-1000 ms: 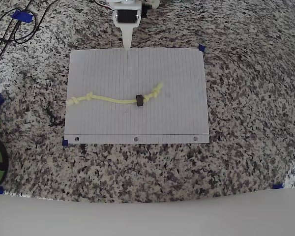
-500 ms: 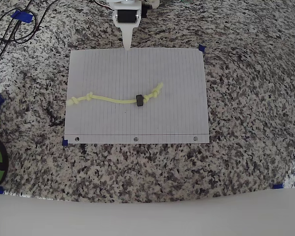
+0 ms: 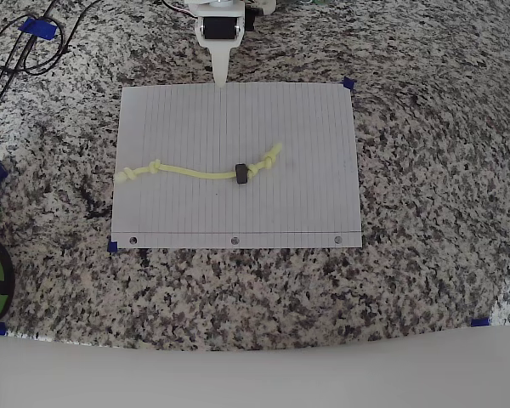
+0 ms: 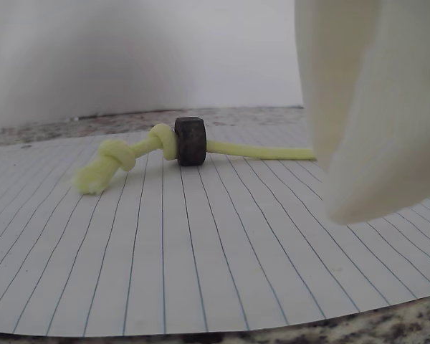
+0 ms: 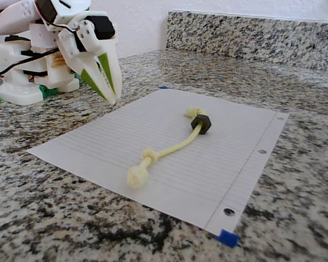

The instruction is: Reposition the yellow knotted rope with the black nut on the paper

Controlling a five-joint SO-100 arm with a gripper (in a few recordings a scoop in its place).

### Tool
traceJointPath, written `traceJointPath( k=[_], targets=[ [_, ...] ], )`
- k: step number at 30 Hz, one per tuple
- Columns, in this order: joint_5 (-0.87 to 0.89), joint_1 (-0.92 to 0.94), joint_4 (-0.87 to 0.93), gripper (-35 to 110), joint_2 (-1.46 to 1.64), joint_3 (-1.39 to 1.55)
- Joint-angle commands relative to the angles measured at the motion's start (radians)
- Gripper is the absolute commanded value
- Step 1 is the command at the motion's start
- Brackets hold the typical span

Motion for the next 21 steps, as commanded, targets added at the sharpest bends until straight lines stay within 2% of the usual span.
traceJointPath(
  k=[1,4,7,14,21],
  targets=[
    [0.003,-0.006,0.002,11,0.003,0.003],
    [0.003,-0.008,-0.003,17,0.003,0.003],
    [0.003,-0.011,-0.006,35,0.003,0.003],
    [0.005,-0.017,-0.041,35,-0.026,0.003],
    [0.005,-0.025,-0.184,33,-0.299,-0.121]
  ],
)
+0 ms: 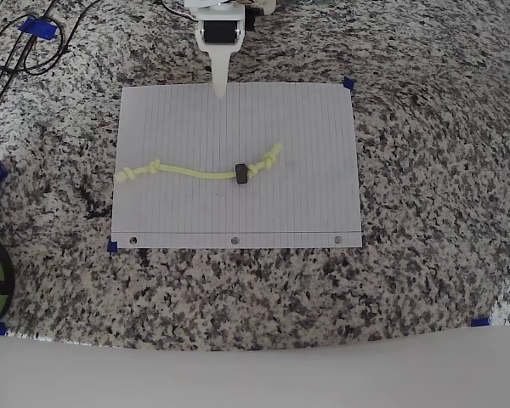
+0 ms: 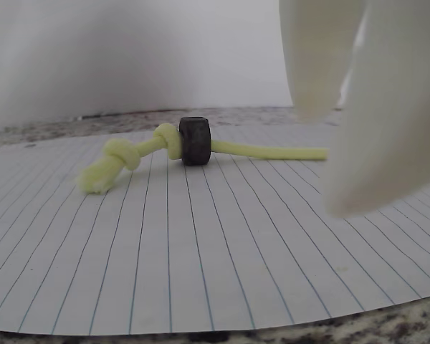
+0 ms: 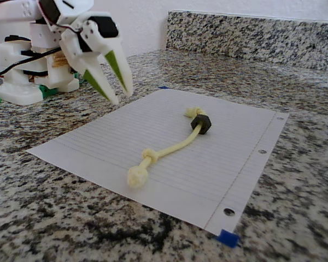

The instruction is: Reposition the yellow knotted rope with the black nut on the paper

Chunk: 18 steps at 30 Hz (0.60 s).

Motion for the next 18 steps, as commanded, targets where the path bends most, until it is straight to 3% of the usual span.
traceJointPath(
  k=[1,10,18],
  targets=[
    [0.005,-0.023,-0.057,33,-0.140,-0.094],
    [0.034,-0.017,-0.252,33,-0.522,-0.298],
    [0.362,0.008,-0.360,31,-0.857,-0.480]
  ],
)
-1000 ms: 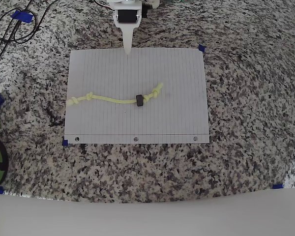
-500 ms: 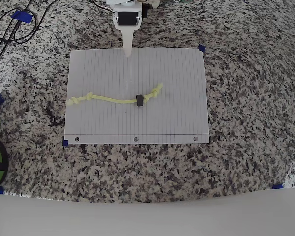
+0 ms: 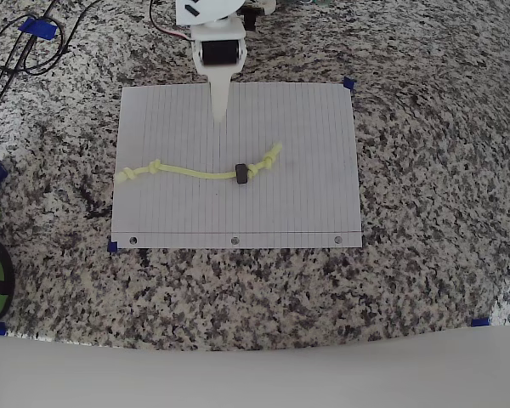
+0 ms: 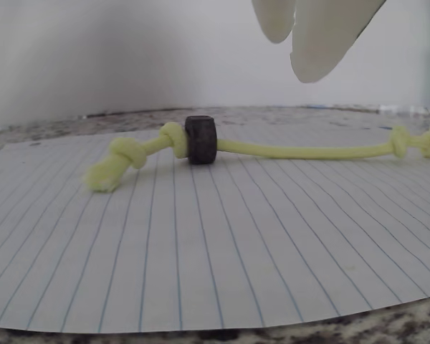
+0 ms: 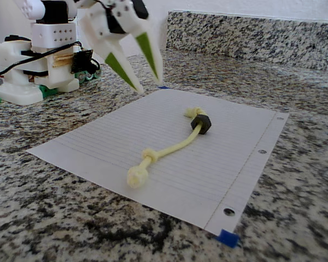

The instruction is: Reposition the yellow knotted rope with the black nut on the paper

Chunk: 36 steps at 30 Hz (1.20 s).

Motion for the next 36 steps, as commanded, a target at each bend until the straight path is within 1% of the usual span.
traceJointPath(
  k=[1,5,7,10,12,18,21,25,32,36],
  targets=[
    [0.235,0.014,-0.049,31,-0.109,-0.092],
    [0.330,0.021,-0.071,30,-0.224,-0.181],
    [0.367,0.011,-0.094,27,-0.276,-0.209],
    [0.436,-0.018,-0.077,26,-0.345,-0.262],
    [0.442,-0.026,-0.067,24,-0.394,-0.308],
    [0.442,-0.095,0.040,25,-0.545,-0.479],
    [0.442,-0.137,0.052,35,-0.586,-0.494],
    [0.442,-0.190,0.055,38,-0.621,-0.509],
    [0.436,-0.250,0.071,38,-0.672,-0.549],
    [0.440,-0.242,0.067,34,-0.693,-0.552]
  ],
)
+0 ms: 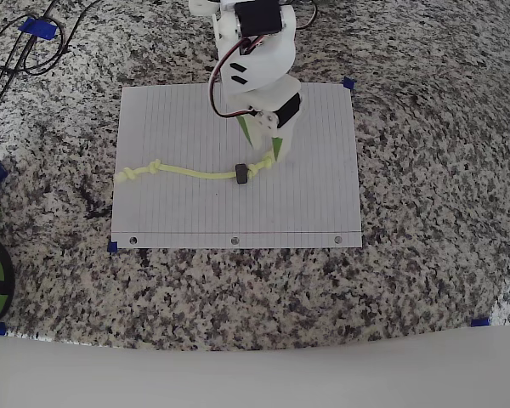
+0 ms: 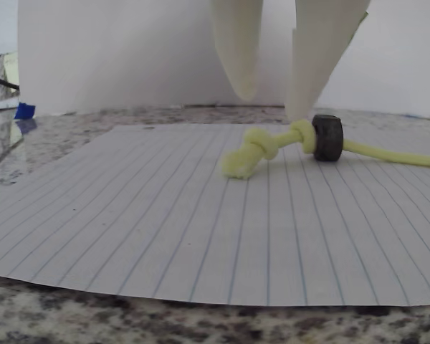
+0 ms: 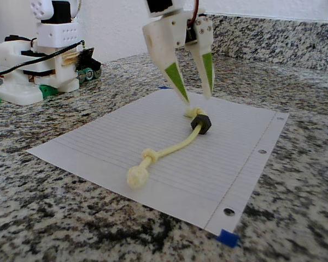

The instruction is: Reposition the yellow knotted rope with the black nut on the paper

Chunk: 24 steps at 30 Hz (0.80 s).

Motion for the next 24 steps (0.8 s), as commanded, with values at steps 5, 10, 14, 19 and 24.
traceJointPath(
  k=[5,10,14,19,24],
  targets=[
    [0.009,0.005,-0.014,34,-0.035,-0.038],
    [0.009,-0.002,-0.032,33,-0.064,-0.055],
    [0.009,-0.002,-0.049,33,-0.083,-0.071],
    [0.009,-0.005,-0.055,33,-0.109,-0.081],
    [0.009,-0.002,-0.069,31,-0.137,-0.081]
  ],
)
